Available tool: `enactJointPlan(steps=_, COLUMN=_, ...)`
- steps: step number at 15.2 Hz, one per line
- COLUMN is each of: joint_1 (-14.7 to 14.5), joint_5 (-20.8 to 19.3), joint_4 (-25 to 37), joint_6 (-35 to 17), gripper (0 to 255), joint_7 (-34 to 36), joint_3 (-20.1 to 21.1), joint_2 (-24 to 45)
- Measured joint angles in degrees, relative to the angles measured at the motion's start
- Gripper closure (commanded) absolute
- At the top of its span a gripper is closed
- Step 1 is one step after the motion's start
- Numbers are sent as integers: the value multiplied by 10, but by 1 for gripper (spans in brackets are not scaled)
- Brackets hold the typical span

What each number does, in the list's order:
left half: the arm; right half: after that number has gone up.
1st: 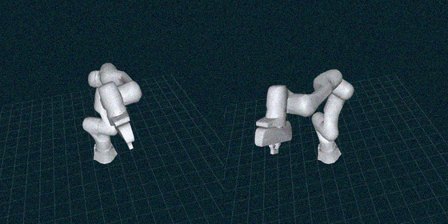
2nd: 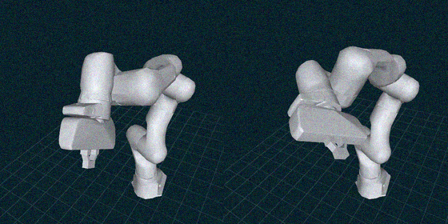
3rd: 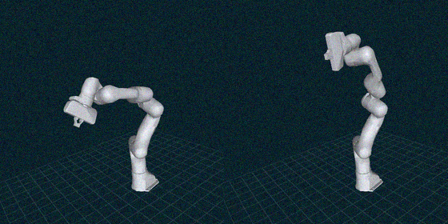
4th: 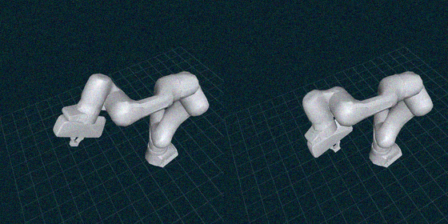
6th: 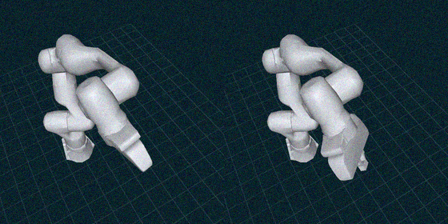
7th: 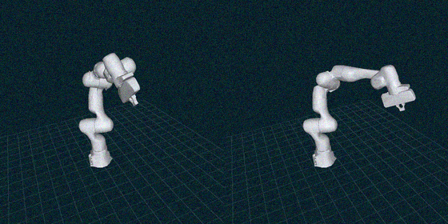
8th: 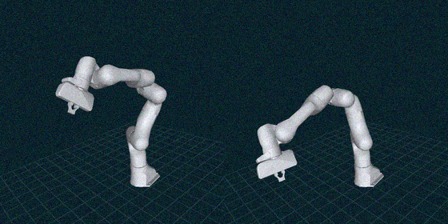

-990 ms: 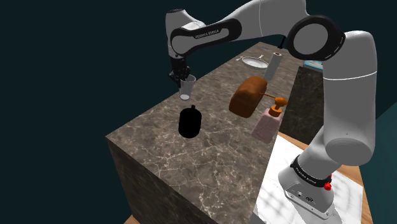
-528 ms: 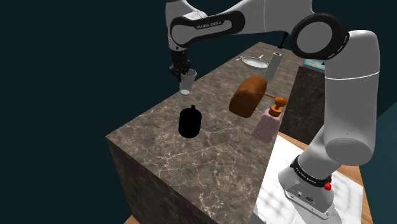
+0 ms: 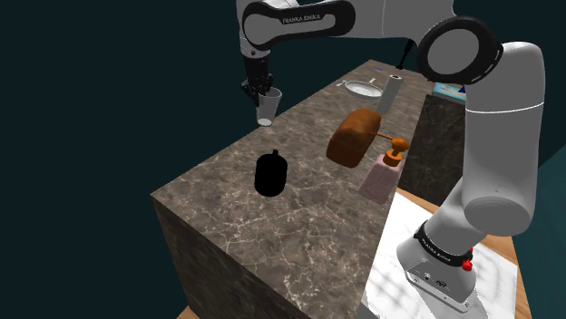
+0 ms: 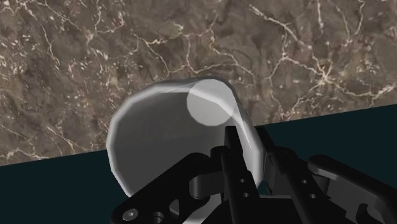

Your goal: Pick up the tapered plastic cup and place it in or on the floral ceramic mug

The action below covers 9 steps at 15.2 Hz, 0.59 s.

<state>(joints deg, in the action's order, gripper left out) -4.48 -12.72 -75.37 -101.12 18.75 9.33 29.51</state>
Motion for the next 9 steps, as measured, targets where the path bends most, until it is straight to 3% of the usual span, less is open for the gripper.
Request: enactJointPlan(steps=9, joint_1=-5, joint_5=2, joint_4=77, joint_6=71, gripper=255, joint_7=-11, joint_3=0, joint_2=5)
